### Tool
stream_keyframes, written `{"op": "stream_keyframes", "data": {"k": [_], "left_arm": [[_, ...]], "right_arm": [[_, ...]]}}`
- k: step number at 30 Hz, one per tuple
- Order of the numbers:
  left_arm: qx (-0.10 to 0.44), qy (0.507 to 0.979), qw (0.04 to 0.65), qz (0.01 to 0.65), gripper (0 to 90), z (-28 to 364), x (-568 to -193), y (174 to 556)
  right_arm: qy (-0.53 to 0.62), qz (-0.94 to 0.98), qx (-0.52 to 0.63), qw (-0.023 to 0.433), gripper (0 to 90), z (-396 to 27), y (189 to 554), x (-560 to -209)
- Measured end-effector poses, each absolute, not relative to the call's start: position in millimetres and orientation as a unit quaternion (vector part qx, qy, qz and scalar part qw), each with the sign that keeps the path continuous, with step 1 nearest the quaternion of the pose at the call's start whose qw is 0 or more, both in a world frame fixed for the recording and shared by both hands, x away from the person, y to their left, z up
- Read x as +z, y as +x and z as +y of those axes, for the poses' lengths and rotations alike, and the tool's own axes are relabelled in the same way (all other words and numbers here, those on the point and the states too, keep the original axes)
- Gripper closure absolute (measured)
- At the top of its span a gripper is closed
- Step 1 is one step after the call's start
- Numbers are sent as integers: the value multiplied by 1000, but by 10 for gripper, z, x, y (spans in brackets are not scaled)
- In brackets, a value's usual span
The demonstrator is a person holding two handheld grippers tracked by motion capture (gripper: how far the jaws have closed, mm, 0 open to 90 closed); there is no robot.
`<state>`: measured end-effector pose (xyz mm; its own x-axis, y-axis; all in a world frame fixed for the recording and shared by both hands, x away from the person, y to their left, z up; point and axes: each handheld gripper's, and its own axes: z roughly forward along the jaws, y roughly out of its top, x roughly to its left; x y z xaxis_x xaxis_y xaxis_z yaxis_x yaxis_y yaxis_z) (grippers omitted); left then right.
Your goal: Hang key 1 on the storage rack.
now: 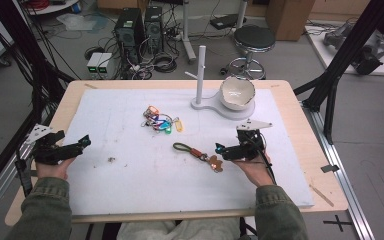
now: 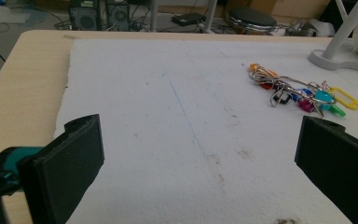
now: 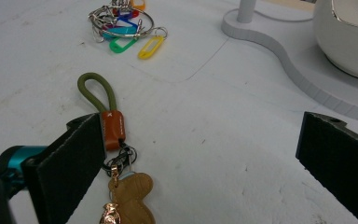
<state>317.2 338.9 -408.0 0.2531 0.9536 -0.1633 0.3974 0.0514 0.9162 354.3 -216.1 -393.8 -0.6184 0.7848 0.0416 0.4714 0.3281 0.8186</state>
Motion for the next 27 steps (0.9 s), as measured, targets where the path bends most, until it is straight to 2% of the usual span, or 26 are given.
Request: {"op": "stream_keyframes", "data": {"k": [21,27], "left_arm": [[285,627,484,540,17,3399,-4087,3178],[284,627,484,540,17,3396,-4091,3184]], "right_arm": [[369,826,392,164,7,-1843,3572,-4044],[367,834,386,146,7,-1745,3618,-4111]]}}
